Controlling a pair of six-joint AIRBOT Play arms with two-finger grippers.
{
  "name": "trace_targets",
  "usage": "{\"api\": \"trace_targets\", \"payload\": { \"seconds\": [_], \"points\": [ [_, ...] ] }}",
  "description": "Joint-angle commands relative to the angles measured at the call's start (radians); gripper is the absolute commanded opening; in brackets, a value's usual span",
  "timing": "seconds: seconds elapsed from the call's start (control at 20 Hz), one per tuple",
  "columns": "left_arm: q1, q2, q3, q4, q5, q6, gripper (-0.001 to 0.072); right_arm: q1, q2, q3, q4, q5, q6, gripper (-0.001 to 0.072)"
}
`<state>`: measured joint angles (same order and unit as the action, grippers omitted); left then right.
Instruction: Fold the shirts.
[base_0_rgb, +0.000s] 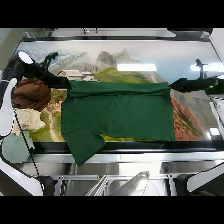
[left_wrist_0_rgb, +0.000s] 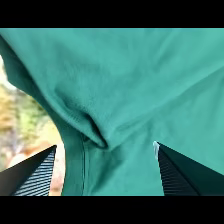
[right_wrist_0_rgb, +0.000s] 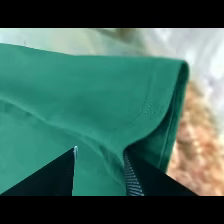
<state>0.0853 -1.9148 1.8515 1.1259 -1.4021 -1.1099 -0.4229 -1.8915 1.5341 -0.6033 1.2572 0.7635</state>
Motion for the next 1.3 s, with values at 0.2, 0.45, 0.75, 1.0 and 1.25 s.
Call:
{"api": "trace_targets", "payload": {
  "seconds": [0.2,0.45,0.75,1.0,1.25],
  "points": [
    [0.074,0.111,-0.016,0.006,-0.283,-0.194,0.0703,-0.003,0.248,-0.008,-0.497,0.119,0.266,0.0257],
    [0.111,0.425,-0.634,0.006,-0.21,-0.205,0.0704,-0.067,0.457,-0.395,-0.481,0.068,0.364,0.04],
    [0.13,0.69,-1.176,0.006,-0.035,-0.238,0.0703,-0.095,0.456,-0.762,-0.435,-0.04,0.364,0.0668],
    [0.13,0.849,-1.331,-0.023,0.142,-0.237,0.0703,-0.059,0.378,-0.825,-0.272,-0.051,0.273,0.0658],
    [0.121,0.881,-1.374,-0.16,0.262,-0.196,0.0703,0.014,0.381,-0.824,-0.238,-0.014,0.254,0.0274]
  ]
}}
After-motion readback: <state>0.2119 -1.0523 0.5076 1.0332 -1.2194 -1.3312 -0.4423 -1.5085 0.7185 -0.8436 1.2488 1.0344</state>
